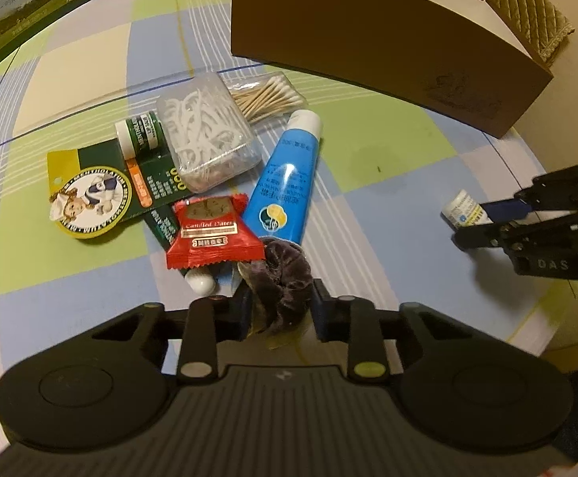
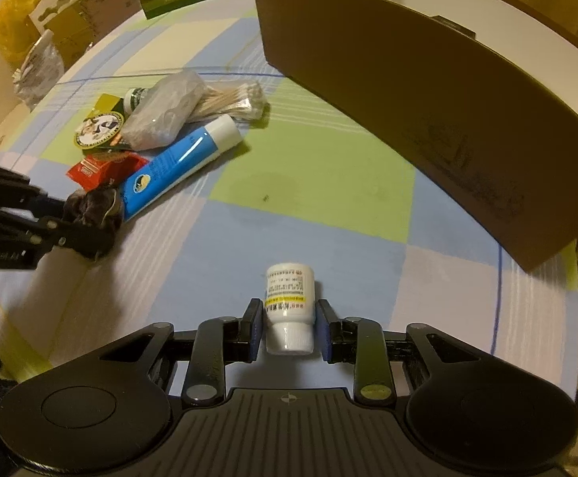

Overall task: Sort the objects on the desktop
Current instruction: 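Grasp the white pill bottle with the right tool while the left tool grasps the dark scrunchie, then carry the pill bottle and scrunchie over the cardboard box with both tools, then release the pill bottle and scrunchie into the cardboard box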

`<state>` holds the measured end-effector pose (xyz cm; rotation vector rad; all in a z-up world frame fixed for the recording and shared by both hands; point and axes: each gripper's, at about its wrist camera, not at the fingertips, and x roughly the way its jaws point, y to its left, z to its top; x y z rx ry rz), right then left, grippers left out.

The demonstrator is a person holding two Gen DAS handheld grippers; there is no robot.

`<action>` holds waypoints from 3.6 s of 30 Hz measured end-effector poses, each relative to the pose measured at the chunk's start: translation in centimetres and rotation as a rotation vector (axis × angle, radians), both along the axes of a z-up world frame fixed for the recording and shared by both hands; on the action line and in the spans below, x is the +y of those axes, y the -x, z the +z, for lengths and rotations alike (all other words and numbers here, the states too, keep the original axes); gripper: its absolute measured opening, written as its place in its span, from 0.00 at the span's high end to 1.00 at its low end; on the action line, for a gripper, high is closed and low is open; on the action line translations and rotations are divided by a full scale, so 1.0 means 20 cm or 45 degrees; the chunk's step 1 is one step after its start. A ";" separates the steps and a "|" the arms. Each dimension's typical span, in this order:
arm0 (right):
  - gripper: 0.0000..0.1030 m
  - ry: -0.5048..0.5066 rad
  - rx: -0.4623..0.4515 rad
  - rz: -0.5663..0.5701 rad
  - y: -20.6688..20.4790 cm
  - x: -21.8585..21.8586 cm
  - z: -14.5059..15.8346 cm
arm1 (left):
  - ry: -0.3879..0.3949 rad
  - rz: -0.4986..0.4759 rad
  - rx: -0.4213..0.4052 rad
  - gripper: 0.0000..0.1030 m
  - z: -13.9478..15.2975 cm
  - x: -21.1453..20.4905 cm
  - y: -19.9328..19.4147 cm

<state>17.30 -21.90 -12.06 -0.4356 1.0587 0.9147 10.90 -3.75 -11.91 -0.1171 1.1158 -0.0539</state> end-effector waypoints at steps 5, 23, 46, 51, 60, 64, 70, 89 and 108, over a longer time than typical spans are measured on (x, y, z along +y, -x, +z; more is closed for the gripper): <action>0.60 -0.018 -0.015 0.012 -0.02 0.03 0.00 | -0.023 0.025 0.015 0.79 0.02 0.00 0.07; 0.77 -0.047 0.028 -0.088 -0.02 -0.02 0.14 | 0.028 -0.033 -0.138 0.79 0.26 -0.03 0.06; 0.77 -0.339 -0.134 -0.323 -0.34 -0.15 0.66 | 0.087 -0.212 -0.437 0.79 0.64 -0.19 -0.57; 0.77 -0.349 -0.185 -0.352 -0.49 -0.16 0.72 | 0.071 -0.211 -0.466 0.79 0.69 -0.19 -0.74; 0.77 -0.278 -0.172 -0.367 -0.78 -0.14 0.69 | 0.014 -0.220 -0.418 0.79 0.66 -0.18 -1.04; 0.77 -0.195 -0.154 -0.346 -0.91 -0.11 0.65 | 0.007 -0.223 -0.342 0.79 0.60 -0.17 -1.18; 0.77 -0.052 -0.076 -0.320 -1.07 -0.06 0.51 | -0.047 -0.237 -0.203 0.79 0.47 -0.16 -1.38; 0.77 0.168 0.005 -0.207 -1.17 -0.03 0.34 | -0.196 -0.325 0.094 0.71 0.12 -0.16 -1.55; 0.76 0.220 -0.036 -0.021 -1.15 -0.01 0.32 | -0.179 -0.417 0.103 0.35 0.15 -0.24 -1.52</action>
